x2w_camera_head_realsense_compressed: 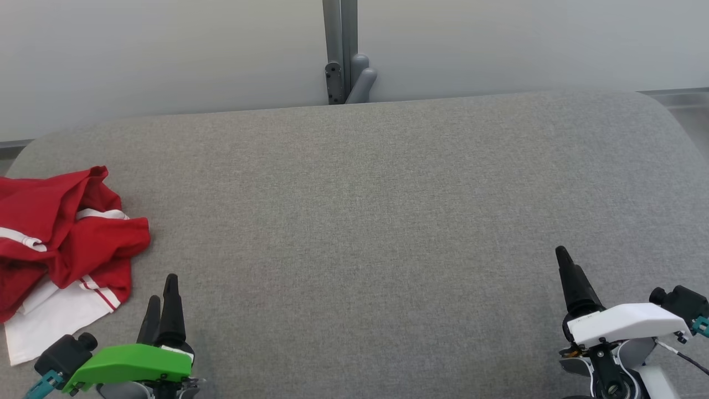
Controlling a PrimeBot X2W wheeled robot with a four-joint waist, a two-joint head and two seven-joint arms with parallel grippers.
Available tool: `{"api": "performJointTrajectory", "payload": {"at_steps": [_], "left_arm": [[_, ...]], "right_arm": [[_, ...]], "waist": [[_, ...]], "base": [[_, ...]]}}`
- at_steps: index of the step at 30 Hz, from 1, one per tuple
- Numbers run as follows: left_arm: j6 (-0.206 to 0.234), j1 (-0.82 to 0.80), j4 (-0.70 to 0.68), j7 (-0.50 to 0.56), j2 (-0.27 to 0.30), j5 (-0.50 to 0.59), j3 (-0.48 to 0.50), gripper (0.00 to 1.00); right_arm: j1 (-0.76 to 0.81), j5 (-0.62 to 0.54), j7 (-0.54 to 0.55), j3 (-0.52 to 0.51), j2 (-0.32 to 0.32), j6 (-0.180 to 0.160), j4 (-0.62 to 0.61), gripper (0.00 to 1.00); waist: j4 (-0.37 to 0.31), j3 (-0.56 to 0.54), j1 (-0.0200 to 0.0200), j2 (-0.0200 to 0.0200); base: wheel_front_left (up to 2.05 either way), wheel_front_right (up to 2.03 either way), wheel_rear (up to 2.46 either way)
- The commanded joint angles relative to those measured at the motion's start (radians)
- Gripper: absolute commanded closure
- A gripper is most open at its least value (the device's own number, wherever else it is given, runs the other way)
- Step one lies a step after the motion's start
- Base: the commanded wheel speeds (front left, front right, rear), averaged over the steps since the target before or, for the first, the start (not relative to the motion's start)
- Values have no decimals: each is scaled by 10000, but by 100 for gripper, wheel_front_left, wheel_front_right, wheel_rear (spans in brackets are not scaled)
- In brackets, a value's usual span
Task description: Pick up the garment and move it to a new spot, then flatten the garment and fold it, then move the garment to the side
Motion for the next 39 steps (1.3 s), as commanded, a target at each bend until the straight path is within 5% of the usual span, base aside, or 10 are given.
{"api": "performJointTrajectory", "payload": {"at_steps": [1,39], "left_arm": [[55,-145,-79,-130,64,530,-7,0],[878,-201,314,-1221,344,5638,-618,0]], "right_arm": [[-253,-515,-144,104,-95,4,-62,0],[-451,-5465,-1365,424,-203,6,334,0]], "waist": [[-26,-4,0,0],[-51,31,0,0]], "base": [[0,0,0],[0,0,0]]}}
